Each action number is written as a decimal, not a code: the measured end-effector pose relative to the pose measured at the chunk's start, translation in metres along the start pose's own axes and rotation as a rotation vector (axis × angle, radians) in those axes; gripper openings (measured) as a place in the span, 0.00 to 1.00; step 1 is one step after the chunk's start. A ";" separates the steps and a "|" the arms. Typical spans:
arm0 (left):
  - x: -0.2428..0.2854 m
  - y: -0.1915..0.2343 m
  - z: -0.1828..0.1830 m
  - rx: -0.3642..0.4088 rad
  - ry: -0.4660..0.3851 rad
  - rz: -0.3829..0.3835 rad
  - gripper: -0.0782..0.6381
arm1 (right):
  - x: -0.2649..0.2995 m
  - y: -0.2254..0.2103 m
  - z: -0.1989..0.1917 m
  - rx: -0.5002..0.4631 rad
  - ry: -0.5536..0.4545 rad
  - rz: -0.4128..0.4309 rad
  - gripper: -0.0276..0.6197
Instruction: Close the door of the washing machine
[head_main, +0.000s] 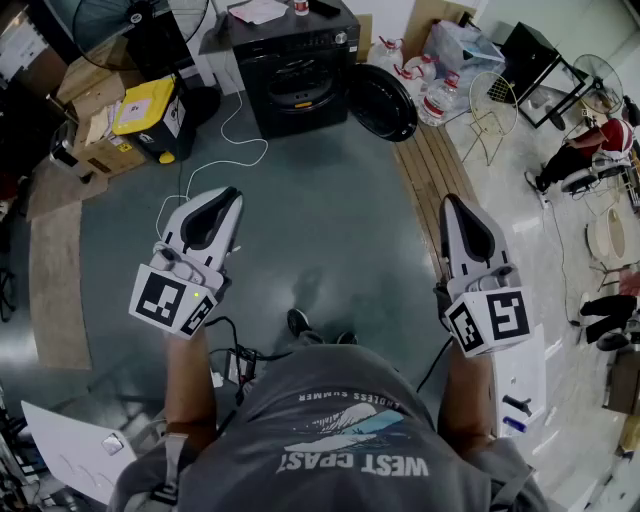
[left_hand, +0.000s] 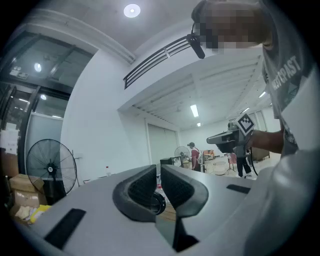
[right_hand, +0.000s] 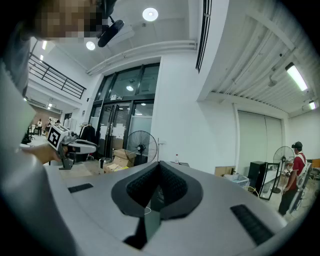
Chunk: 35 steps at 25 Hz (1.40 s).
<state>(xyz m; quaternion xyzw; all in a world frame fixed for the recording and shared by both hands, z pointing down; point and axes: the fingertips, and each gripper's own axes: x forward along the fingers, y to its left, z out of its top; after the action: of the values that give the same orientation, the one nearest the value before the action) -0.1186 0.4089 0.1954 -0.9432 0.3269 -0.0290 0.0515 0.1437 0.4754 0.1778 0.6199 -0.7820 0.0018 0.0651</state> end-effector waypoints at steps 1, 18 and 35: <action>0.002 0.002 -0.001 0.000 0.001 -0.001 0.16 | 0.004 0.000 -0.001 0.000 0.002 0.000 0.09; 0.025 0.053 -0.027 -0.027 0.010 -0.030 0.16 | 0.071 0.003 -0.013 0.084 0.009 -0.001 0.09; 0.140 0.096 -0.040 -0.026 0.059 0.057 0.16 | 0.185 -0.092 -0.030 0.117 0.024 0.090 0.09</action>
<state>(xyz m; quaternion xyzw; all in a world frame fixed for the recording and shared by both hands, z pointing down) -0.0708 0.2442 0.2274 -0.9329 0.3553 -0.0512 0.0302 0.1943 0.2769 0.2199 0.5868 -0.8068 0.0577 0.0379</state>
